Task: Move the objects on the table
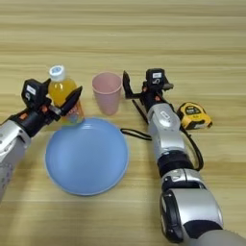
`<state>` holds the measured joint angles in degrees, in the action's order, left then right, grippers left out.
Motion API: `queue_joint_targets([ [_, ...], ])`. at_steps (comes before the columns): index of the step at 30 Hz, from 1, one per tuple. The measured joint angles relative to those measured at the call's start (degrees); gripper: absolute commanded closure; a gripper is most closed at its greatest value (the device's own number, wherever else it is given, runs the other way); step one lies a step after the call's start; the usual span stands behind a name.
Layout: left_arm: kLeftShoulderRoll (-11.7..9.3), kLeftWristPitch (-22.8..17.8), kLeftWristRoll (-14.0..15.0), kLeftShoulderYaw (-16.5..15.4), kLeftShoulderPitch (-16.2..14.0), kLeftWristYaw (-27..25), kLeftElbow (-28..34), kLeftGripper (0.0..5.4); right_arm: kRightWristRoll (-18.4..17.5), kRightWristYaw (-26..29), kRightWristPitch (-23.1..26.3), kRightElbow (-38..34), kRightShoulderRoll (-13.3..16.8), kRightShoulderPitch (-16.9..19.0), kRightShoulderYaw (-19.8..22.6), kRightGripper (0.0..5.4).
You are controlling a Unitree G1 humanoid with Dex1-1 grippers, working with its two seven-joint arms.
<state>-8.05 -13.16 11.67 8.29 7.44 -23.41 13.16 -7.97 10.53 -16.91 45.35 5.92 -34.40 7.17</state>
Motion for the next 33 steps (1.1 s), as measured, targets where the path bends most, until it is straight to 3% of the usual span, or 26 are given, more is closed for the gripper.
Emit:
queue_joint_targets([
  [11,-0.99,-0.03,-0.06,3.86,-3.10,-2.60,1.21,1.95,0.03,-0.45,0.00,0.00,-0.45,-0.18,-0.33,0.00],
  [18,-1.06,0.58,-1.32,4.74,-3.90,-2.42,-0.71,1.95,0.41,-1.32,0.01,0.00,-0.69,-0.29,-0.36,0.00],
  [28,-0.23,7.71,-4.50,6.13,-3.65,-1.99,-6.58,1.95,0.75,-1.55,0.06,0.00,-0.73,-0.53,-0.25,0.00],
  [33,0.14,9.33,-4.79,6.38,-3.43,-2.02,-7.84,1.95,1.32,-3.39,0.67,0.49,-0.45,-0.66,-0.07,0.00],
])
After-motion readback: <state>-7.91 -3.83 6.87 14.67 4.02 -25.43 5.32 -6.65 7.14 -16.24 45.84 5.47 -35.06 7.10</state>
